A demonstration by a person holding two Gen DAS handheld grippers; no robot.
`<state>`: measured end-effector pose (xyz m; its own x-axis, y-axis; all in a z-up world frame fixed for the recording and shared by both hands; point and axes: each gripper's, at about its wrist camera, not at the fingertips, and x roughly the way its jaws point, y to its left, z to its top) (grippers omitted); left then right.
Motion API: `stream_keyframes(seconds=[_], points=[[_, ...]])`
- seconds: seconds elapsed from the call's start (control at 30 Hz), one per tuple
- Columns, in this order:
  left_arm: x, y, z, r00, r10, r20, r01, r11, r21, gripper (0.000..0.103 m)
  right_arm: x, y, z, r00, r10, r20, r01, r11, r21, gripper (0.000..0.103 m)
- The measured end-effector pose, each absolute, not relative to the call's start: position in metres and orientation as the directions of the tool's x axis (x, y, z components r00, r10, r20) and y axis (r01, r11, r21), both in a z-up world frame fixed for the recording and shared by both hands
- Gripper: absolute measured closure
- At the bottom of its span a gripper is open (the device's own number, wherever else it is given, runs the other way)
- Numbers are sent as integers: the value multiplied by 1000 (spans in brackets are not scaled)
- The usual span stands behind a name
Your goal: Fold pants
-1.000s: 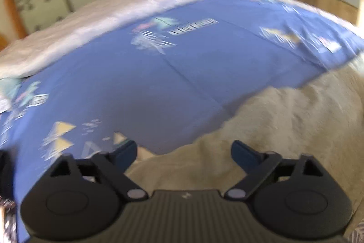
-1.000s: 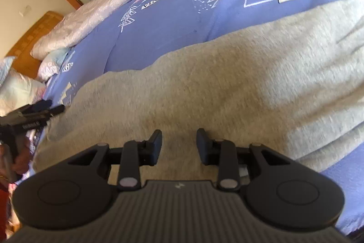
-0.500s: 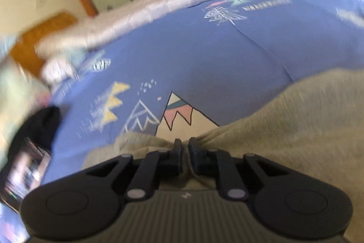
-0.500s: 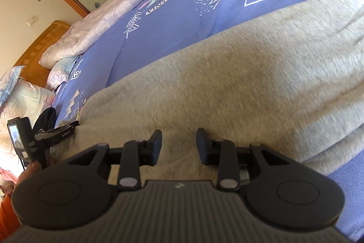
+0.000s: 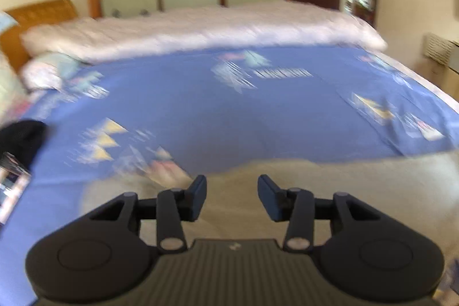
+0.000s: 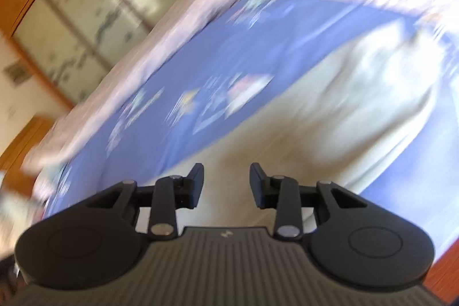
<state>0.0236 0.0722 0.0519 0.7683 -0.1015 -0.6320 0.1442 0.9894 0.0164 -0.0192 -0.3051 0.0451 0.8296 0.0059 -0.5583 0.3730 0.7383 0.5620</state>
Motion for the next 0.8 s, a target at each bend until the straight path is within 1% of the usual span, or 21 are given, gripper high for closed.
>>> stream_keyframes(seconds=[0.03,0.13,0.17,0.2,0.23,0.27,0.3,0.33,0.37,0.4,0.43,0.47,0.53,0.57,0.63,0.7,0.8], points=[[23,62,44,750,-102,-653,160,987,29,61,-18,-320,48,830,-26,-557,391,740,548,65],[22,35,19,698,-80,-712,199,976,85,61,-13,-358,46,799,-115,-591,464,742,483,65],[25,28,7,673,-63,-737,203,974,102,61,-13,-369,43,799,-136,-585,469,749,467,67],[28,25,-2,656,-39,-754,196,973,120,60,-12,-385,36,775,-198,-601,514,751,415,73],[27,22,-8,672,-23,-740,185,973,138,58,-11,-404,22,717,-261,-647,594,715,369,87],[22,19,-9,687,-6,-726,179,971,162,57,-17,-429,4,714,-235,-660,624,642,446,103],[21,17,-9,686,9,-728,175,969,177,56,-29,-450,-8,777,-167,-608,585,547,599,103],[23,16,-8,681,17,-732,170,969,181,56,-38,-461,-14,801,-135,-583,568,476,671,103],[25,16,-6,673,21,-740,168,969,180,56,-40,-463,-13,805,-128,-580,562,479,674,103],[25,17,-2,664,21,-747,167,970,176,56,-40,-457,-7,797,-143,-587,563,530,634,103],[26,16,-1,659,19,-752,167,971,170,56,-41,-451,-2,792,-159,-590,562,568,602,103],[25,16,2,657,11,-754,167,973,160,56,-44,-449,2,799,-160,-580,553,574,604,98],[21,15,10,664,-3,-748,170,974,147,56,-62,-452,5,845,-149,-514,507,530,680,96],[17,14,14,670,-7,-742,172,974,146,55,-73,-455,7,861,-157,-483,490,504,711,93],[11,10,21,677,-27,-736,180,975,130,54,-94,-461,10,867,-196,-458,494,463,736,84],[6,6,27,679,-58,-732,198,974,107,54,-109,-458,10,859,-227,-458,510,438,740,66],[0,-3,33,671,-108,-734,234,970,71,54,-118,-452,3,845,-233,-482,534,439,723,64]])
